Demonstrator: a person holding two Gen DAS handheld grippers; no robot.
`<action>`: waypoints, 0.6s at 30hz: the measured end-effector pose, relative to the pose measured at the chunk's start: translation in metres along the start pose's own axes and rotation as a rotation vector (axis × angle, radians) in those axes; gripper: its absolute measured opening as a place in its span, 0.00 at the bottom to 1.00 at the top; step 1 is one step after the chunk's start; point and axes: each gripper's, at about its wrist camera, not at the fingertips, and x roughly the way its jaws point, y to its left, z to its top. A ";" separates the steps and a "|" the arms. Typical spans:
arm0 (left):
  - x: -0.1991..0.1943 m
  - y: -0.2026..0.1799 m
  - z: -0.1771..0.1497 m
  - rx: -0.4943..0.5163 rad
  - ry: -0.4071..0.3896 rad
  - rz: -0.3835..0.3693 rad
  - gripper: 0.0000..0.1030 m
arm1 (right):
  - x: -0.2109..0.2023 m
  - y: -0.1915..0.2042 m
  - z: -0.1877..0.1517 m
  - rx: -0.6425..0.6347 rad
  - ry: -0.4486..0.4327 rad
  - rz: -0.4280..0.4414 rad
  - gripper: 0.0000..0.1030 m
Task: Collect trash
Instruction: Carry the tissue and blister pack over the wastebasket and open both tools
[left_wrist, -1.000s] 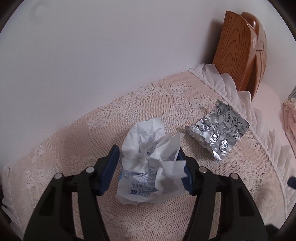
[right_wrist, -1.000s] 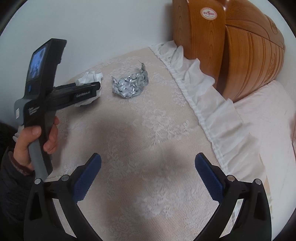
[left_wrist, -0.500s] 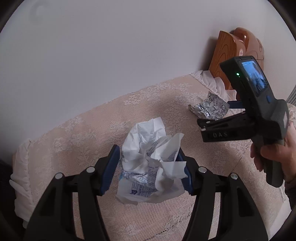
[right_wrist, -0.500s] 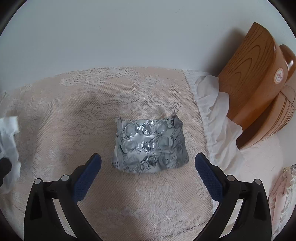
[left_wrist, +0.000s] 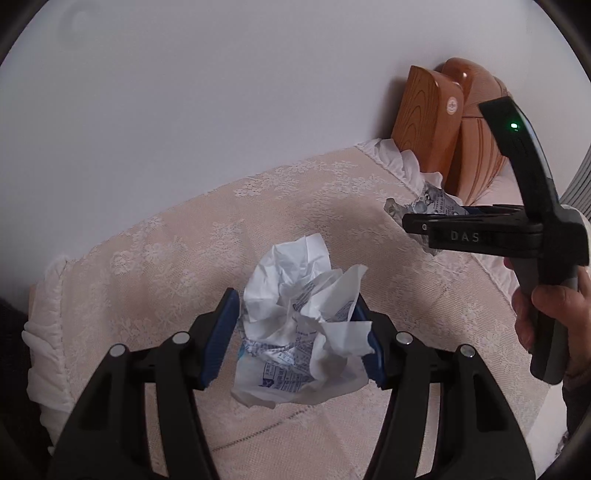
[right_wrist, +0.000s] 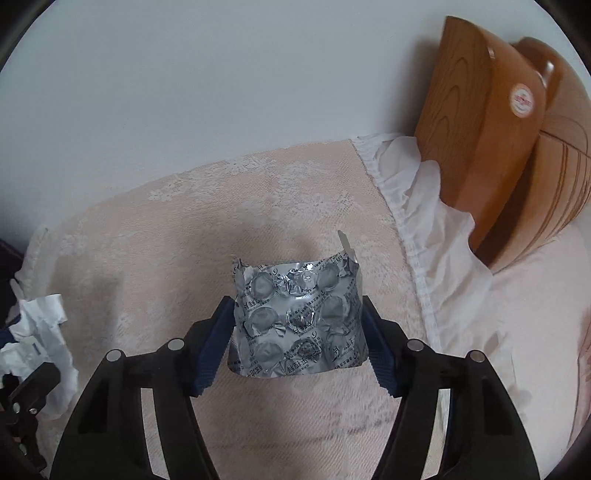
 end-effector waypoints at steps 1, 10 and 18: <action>-0.008 -0.007 -0.006 0.000 -0.003 -0.011 0.57 | -0.010 -0.003 -0.009 0.013 -0.012 0.010 0.65; -0.073 -0.082 -0.082 0.045 0.036 -0.114 0.57 | -0.126 -0.032 -0.161 0.148 -0.034 0.028 0.65; -0.121 -0.156 -0.137 0.129 0.052 -0.175 0.57 | -0.204 -0.059 -0.276 0.202 -0.039 -0.010 0.66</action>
